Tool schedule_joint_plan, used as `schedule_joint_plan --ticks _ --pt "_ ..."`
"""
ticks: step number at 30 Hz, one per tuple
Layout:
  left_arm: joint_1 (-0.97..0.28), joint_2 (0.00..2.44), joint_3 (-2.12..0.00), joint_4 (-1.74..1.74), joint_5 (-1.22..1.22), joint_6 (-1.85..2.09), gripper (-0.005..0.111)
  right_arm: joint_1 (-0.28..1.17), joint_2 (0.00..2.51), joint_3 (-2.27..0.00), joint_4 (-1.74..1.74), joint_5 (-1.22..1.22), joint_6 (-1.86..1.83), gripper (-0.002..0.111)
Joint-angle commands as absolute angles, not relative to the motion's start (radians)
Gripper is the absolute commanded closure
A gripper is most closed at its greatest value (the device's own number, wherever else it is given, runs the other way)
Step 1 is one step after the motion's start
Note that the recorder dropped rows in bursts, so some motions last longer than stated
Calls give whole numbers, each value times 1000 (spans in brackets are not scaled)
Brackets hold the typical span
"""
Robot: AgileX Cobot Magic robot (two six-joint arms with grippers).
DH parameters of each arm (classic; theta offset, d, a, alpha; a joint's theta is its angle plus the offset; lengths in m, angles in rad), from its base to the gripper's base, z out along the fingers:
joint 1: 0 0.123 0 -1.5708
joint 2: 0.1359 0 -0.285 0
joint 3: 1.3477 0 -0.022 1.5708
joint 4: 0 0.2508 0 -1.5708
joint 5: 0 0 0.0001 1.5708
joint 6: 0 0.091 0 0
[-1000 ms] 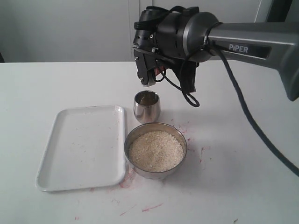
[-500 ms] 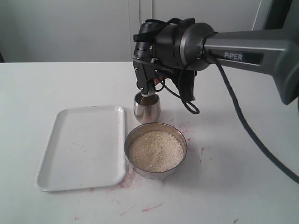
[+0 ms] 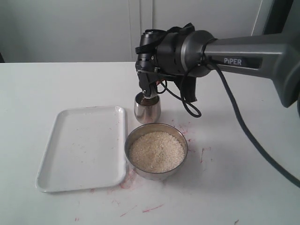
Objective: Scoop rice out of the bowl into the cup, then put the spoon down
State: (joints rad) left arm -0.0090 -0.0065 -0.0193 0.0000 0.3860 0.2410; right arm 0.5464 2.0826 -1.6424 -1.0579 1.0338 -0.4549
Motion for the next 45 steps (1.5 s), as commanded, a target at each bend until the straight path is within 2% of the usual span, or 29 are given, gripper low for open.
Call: schedule_joint_plan --ticks 1,10,16,21,25,28,41,45 --pt "-13 0 -10 0 427 235 92 550 2078 -1624 -1089 1027 -442 108" --pt "-13 0 -10 0 427 235 92 551 2078 -1614 -1173 1039 -309 108" --pt "-13 0 -10 0 427 235 92 557 2078 -1614 -1078 1043 -471 108" --pt "-13 0 -10 0 427 235 92 557 2078 -1614 -1129 1051 -343 108" --pt "-13 0 -10 0 427 235 92 557 2078 -1614 -1025 1057 -537 108" --pt "-13 0 -10 0 427 235 92 557 2084 -1614 -1117 1057 -412 108" --pt "-13 0 -10 0 427 235 92 570 2085 -1614 -1106 1066 -526 108" --pt "-13 0 -10 0 427 235 92 578 2085 -1614 -1184 1074 -461 108"
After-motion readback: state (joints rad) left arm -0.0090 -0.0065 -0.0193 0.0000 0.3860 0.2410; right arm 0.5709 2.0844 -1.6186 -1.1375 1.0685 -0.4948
